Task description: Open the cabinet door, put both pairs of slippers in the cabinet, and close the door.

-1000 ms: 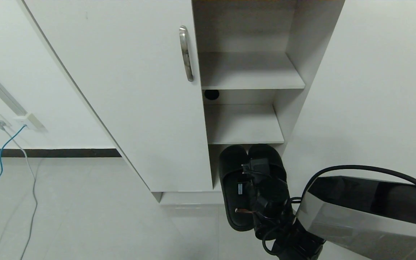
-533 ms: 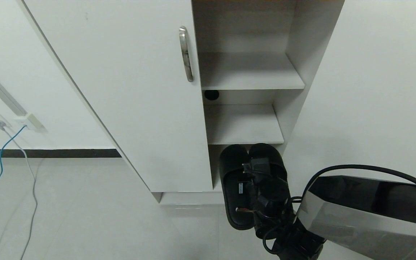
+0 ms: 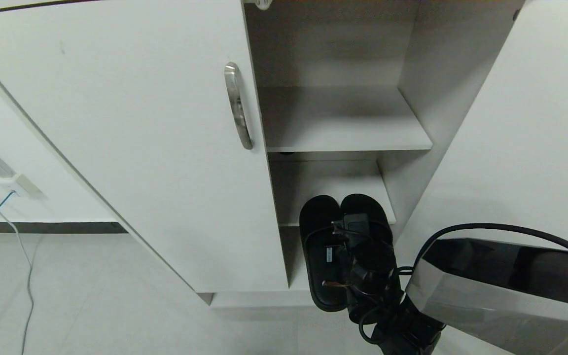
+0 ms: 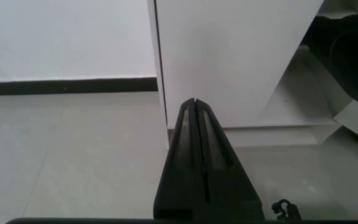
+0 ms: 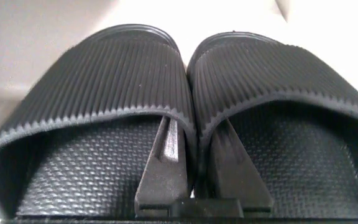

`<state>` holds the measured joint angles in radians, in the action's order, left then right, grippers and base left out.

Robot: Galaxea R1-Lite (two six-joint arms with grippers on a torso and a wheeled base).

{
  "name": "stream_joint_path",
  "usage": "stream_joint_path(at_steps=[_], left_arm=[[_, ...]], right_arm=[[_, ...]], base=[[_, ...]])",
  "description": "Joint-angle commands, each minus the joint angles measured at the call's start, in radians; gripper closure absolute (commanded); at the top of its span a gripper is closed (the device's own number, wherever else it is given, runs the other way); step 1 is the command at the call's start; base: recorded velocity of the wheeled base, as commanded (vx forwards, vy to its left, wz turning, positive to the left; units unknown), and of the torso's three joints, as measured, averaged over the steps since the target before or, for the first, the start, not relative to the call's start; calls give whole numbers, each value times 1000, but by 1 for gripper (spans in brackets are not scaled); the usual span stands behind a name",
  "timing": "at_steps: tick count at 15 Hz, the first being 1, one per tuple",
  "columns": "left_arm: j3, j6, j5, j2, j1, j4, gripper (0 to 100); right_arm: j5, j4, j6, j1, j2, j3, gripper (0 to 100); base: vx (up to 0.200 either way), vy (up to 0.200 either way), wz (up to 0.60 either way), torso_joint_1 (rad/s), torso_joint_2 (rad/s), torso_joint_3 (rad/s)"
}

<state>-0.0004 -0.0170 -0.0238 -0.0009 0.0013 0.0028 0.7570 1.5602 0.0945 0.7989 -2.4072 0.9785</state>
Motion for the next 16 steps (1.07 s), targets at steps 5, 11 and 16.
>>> stream_joint_path(at_steps=[5,11,16], left_arm=[[0,0,-1,1,0,0,100],[-1,8,-2,1,0,0,100],[0,11,-2,1,0,0,100]], right_arm=[[-21,-19,-1,-23,-1,43,100],[-64,-210,-10,-69,-33,267,100],[-93,-427,-55,-101,-52,437,100]], base=[[0,0,0,0,0,0],[0,0,0,0,0,0],[0,0,0,0,0,0]])
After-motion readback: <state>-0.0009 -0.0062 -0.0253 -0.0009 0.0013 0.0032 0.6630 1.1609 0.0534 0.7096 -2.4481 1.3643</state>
